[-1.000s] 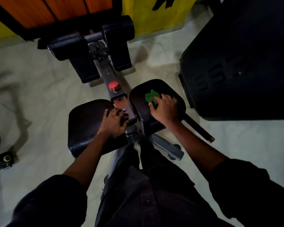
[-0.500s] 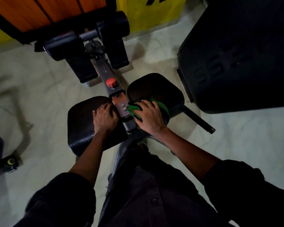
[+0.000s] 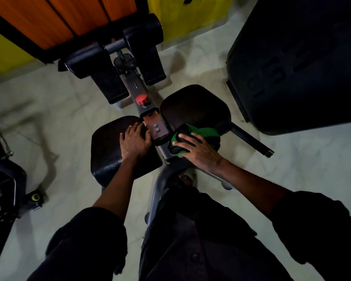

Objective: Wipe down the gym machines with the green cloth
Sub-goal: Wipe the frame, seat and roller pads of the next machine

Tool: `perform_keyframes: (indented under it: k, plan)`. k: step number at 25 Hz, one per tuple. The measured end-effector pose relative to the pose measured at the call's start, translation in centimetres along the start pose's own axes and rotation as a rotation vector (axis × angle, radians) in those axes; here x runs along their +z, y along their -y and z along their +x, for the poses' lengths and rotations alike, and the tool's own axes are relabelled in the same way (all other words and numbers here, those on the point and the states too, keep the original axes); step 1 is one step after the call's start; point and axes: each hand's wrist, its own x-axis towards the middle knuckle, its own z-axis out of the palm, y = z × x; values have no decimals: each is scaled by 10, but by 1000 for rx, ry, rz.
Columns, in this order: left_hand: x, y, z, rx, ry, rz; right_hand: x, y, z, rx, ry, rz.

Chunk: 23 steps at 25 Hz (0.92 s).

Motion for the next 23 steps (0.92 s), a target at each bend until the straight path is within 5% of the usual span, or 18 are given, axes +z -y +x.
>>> perform_keyframes:
  k: [4,15,21,23]
  plan:
    - [3,-8,-2,-57,0,-16,4,-5,-20,64,-92,72]
    - [12,-8,-3,-48,-148,25,-2,-8,43,862,-409,161]
    - [9,-10,-7,-14,-157,33,21,26,10,745,-355,180]
    - [11,-9,-9,131,-175,126,31,33,14,1033,-479,281]
